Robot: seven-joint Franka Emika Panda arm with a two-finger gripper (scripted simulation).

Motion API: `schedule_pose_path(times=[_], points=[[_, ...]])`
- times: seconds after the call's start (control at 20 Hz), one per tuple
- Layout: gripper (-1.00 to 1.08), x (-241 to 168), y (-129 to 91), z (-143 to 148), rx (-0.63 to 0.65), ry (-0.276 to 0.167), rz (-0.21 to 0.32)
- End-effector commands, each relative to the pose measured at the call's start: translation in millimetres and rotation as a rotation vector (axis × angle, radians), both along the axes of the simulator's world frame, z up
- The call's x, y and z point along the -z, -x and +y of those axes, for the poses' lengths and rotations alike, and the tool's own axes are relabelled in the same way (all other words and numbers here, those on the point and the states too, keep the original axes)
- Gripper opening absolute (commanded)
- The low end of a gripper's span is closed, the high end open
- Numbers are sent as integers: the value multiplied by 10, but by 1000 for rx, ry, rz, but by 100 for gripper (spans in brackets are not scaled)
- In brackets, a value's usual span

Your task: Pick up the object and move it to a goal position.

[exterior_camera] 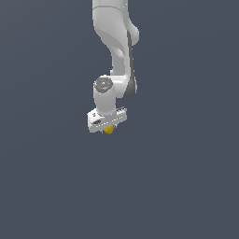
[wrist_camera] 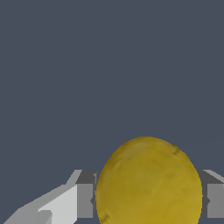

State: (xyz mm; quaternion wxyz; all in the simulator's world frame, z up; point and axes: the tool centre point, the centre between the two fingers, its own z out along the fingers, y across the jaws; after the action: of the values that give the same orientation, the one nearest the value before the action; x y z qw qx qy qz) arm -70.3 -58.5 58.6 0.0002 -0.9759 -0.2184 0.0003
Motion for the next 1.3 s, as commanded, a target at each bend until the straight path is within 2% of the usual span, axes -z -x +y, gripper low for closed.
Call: schedule_pose_path(times=[0.0,0.8,1.25], points=[[-100,-144,-70,-122,0,0,-2],[-100,-1328,-671,-1158,0,-1,-1],[-100,-1808,-946,-1584,-1,0,-1]])
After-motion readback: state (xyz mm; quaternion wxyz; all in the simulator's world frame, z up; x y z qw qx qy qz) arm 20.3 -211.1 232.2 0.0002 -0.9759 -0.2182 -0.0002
